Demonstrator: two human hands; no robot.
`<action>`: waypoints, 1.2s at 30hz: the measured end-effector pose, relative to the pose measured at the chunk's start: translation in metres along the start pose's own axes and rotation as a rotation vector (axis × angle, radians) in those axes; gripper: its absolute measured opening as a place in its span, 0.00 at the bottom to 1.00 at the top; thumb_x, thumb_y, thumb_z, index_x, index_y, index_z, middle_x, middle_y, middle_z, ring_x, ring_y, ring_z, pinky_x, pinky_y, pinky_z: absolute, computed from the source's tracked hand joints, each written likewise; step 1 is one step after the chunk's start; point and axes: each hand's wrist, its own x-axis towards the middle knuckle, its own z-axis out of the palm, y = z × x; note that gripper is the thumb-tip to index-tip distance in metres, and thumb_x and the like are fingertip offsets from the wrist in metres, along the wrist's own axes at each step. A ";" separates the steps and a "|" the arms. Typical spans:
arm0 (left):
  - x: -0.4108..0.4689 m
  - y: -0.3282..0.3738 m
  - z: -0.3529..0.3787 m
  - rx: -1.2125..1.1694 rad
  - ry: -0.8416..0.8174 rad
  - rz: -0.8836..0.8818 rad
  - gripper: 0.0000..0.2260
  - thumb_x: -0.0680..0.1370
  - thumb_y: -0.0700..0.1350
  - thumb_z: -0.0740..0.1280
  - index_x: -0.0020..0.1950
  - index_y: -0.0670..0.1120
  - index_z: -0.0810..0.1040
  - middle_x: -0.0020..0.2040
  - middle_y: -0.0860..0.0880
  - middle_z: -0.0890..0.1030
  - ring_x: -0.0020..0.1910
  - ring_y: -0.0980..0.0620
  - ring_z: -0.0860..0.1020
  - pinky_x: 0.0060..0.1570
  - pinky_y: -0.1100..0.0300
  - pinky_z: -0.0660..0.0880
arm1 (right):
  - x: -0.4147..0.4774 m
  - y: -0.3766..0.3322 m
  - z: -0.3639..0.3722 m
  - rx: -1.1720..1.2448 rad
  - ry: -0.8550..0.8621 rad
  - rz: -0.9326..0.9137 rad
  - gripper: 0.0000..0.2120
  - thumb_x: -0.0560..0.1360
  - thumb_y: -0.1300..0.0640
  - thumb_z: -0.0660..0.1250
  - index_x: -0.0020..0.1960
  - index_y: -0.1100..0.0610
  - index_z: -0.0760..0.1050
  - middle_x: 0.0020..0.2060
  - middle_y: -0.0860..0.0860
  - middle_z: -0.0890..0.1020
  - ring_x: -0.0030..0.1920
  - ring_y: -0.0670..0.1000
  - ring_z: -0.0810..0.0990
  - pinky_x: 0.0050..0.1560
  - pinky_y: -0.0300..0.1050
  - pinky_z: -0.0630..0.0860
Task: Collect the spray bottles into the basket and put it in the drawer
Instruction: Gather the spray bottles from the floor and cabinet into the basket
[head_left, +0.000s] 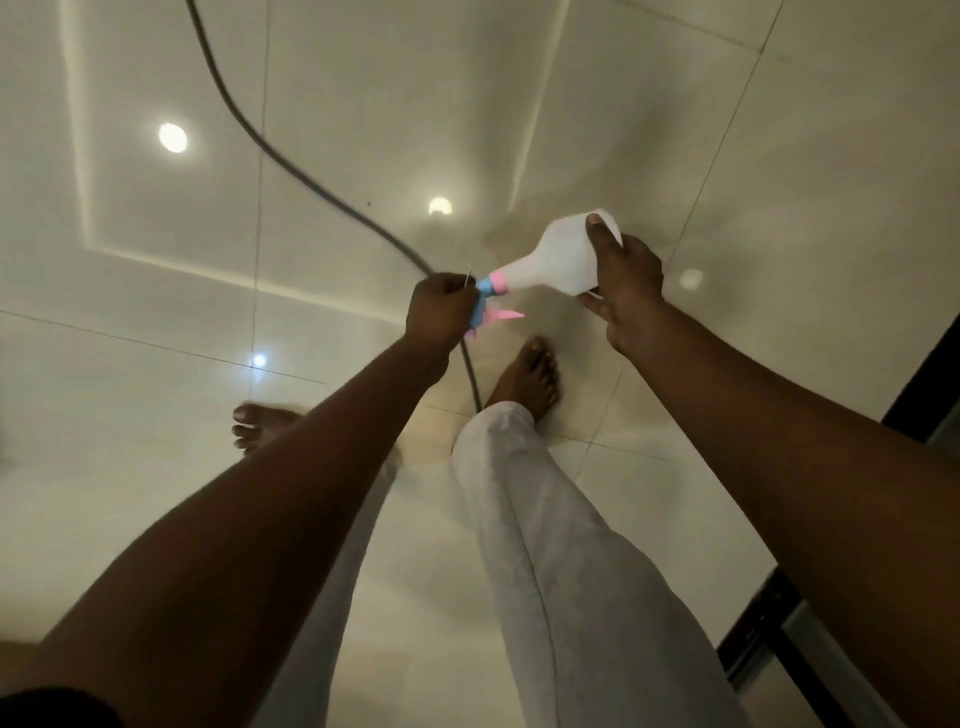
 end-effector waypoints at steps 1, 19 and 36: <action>-0.015 0.002 -0.010 -0.036 0.001 -0.006 0.11 0.79 0.35 0.66 0.41 0.47 0.82 0.47 0.34 0.84 0.44 0.37 0.83 0.54 0.35 0.82 | -0.013 -0.008 0.003 0.000 -0.017 0.002 0.12 0.79 0.41 0.73 0.55 0.48 0.78 0.48 0.44 0.79 0.58 0.55 0.82 0.52 0.54 0.87; -0.223 -0.015 -0.280 -0.519 0.271 0.118 0.08 0.77 0.41 0.78 0.55 0.44 0.84 0.46 0.47 0.90 0.44 0.51 0.89 0.50 0.51 0.87 | -0.276 -0.059 0.226 -0.175 -0.236 -0.039 0.21 0.79 0.39 0.72 0.64 0.51 0.79 0.63 0.56 0.82 0.62 0.60 0.83 0.47 0.57 0.88; -0.318 -0.050 -0.519 -0.812 0.625 0.178 0.11 0.73 0.55 0.80 0.51 0.60 0.82 0.45 0.66 0.86 0.49 0.67 0.85 0.43 0.75 0.79 | -0.514 -0.058 0.480 -0.671 -0.603 -0.194 0.38 0.70 0.38 0.80 0.75 0.48 0.72 0.67 0.55 0.80 0.60 0.61 0.85 0.50 0.58 0.88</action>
